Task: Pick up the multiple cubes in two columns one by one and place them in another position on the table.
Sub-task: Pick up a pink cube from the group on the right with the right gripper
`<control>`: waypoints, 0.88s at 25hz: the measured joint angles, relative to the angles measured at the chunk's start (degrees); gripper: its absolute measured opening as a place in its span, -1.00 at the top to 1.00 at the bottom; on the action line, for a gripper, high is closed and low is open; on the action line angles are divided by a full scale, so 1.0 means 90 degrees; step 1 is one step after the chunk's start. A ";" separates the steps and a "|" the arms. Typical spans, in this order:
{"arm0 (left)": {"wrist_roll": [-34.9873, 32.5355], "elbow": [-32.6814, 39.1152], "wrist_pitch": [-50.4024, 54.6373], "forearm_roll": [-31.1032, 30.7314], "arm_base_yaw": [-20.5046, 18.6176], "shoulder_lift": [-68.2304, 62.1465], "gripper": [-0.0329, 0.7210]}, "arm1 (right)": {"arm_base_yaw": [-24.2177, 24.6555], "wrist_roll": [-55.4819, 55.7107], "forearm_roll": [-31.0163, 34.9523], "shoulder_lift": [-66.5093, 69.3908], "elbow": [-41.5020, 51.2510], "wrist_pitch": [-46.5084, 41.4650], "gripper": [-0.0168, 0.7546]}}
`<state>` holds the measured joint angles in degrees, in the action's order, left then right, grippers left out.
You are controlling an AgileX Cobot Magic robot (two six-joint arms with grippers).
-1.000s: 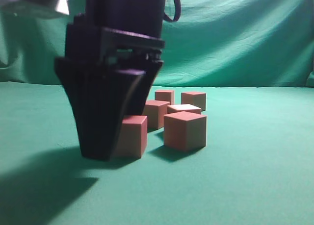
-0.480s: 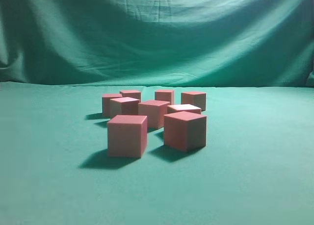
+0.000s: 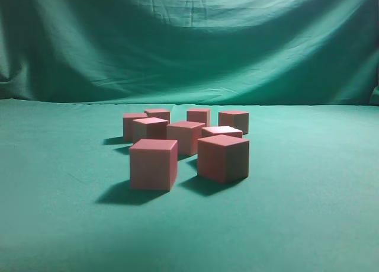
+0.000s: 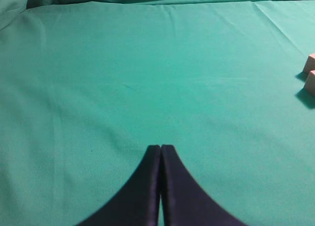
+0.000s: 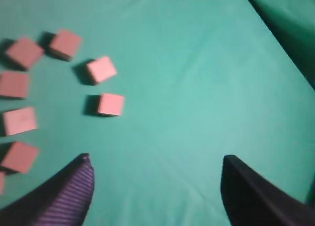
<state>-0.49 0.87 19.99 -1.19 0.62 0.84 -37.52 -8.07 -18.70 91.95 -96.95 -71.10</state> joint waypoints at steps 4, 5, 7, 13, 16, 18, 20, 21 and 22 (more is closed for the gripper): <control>0.0000 0.0000 0.0000 0.0000 0.0000 0.0000 0.91 | 0.1811 0.0540 0.0124 -0.0024 0.0354 0.0117 -0.42; 0.0000 0.0000 0.0000 0.0000 0.0000 0.0000 0.91 | 0.2198 0.0624 0.0277 -0.0024 0.0507 0.0249 -0.42; 0.0000 0.0000 0.0000 0.0000 0.0000 0.0000 0.91 | 0.3035 0.0696 0.0691 0.0062 0.0811 0.0580 -0.42; 0.0000 0.0000 0.0000 0.0000 0.0000 0.0000 0.91 | 0.4379 0.0726 0.1620 0.0902 0.1161 0.1346 -0.42; 0.0000 0.0000 0.0000 0.0000 0.0000 0.0000 0.91 | 0.4582 0.0730 0.1754 0.1398 0.1171 0.1696 -0.42; 0.0000 0.0000 0.0000 0.0000 0.0000 0.0000 0.91 | 0.4599 0.0730 0.1851 0.1735 0.1171 0.1963 -0.42; 0.0000 0.0000 0.0000 0.0000 0.0000 0.0000 0.91 | 0.4599 0.0740 0.1944 0.2023 0.1171 0.2324 -0.42; 0.0000 0.0000 0.0000 0.0000 0.0000 0.0000 0.91 | 0.4599 0.0740 0.1979 0.2158 0.1171 0.2477 -0.42; 0.0000 0.0000 0.0000 0.0000 0.0000 0.0000 0.91 | 0.4599 0.0740 0.1991 0.2278 0.1171 0.2665 -0.42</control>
<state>-0.49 0.87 19.99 -1.19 0.62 0.84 3.87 -1.41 -0.78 112.46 -86.41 -47.11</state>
